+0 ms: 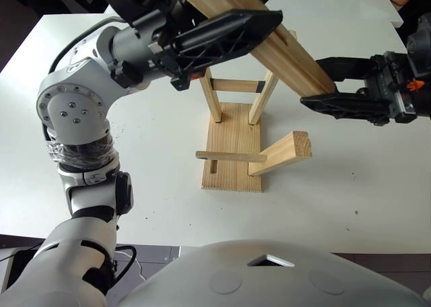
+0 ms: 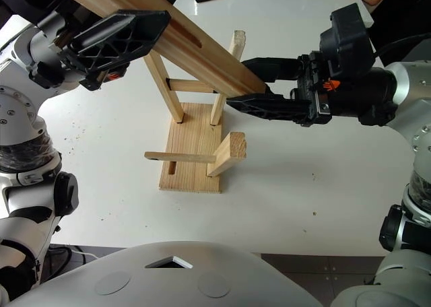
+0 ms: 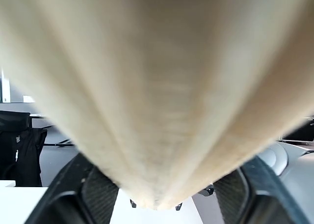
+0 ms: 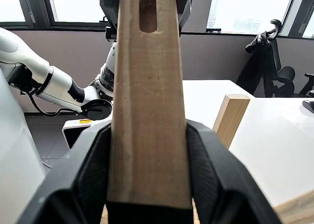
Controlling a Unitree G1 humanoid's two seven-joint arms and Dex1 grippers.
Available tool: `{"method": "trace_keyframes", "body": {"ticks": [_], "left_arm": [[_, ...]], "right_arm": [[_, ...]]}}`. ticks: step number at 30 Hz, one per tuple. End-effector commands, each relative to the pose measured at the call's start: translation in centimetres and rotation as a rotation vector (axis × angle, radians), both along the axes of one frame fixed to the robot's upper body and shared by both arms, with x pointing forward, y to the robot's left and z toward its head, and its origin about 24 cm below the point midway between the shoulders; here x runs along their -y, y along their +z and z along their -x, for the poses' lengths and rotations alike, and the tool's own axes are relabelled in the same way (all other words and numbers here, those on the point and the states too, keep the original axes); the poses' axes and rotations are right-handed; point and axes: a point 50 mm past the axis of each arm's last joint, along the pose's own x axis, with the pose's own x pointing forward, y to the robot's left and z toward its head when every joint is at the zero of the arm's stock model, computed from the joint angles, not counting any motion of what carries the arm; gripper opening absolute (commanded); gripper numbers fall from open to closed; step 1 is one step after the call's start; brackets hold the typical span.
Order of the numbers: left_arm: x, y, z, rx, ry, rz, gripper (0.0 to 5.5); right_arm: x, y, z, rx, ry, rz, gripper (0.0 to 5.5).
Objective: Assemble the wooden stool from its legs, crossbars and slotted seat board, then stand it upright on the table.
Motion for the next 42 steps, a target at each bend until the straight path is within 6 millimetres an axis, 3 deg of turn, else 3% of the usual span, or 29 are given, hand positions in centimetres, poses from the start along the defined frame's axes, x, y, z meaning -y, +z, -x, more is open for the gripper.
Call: {"method": "trace_keyframes", "body": {"ticks": [1, 9, 13, 14, 19, 22, 24, 28, 31, 34, 37, 39, 42], "left_arm": [[-0.1, 0.0, 0.4, 0.017, -0.039, -0.021, 2.16], [0.0, -0.1, -0.6, 0.011, 0.026, -0.023, 2.16], [0.1, 0.8, -1.9, 0.012, 0.109, 0.020, 2.15], [0.0, 1.4, -2.5, 0.009, 0.146, 0.044, 2.15], [-1.3, 4.7, -4.7, 0.021, 0.287, 0.172, 2.11], [-2.1, 5.8, -4.8, 0.053, 0.324, 0.175, 2.11], [-3.8, 6.1, -4.4, 0.094, 0.372, 0.091, 2.11], [-8.8, 4.3, -3.4, 0.189, 0.507, -0.202, 2.11], [-12.1, 3.2, -2.8, 0.245, 0.558, -0.391, 2.11], [-14.4, 1.9, -1.6, 0.247, 0.559, -0.510, 2.11], [-14.9, -0.7, -0.5, 0.205, 0.501, -0.563, 2.11], [-14.7, -2.9, 0.3, 0.163, 0.471, -0.568, 2.11], [-13.6, -4.3, 1.1, 0.138, 0.456, -0.547, 2.11]], "right_arm": [[0.4, 0.0, -0.4, 0.013, -0.040, 0.032, 2.05], [0.5, 0.2, -0.6, 0.058, -0.062, 0.049, 2.05], [0.9, -0.5, -2.1, 0.134, -0.216, 0.098, 2.05], [1.1, -1.0, -2.4, 0.137, -0.244, 0.121, 2.43], [2.2, -2.9, -3.4, 0.169, -0.362, 0.197, 3.21], [2.5, -3.3, -3.3, 0.173, -0.401, 0.191, 3.64], [2.8, -3.7, -2.8, 0.174, -0.419, 0.198, 3.70], [4.7, -4.7, -0.9, 0.127, -0.521, 0.171, 3.70], [6.9, -6.3, 2.2, 0.051, -0.668, 0.148, 3.70], [7.6, -7.3, 5.3, -0.005, -0.734, 0.131, 3.70], [7.5, -7.5, 6.8, -0.035, -0.749, 0.099, 3.70], [7.5, -7.6, 6.6, -0.046, -0.733, 0.097, 3.70], [7.3, -7.7, 6.1, -0.068, -0.691, 0.117, 3.70]]}}
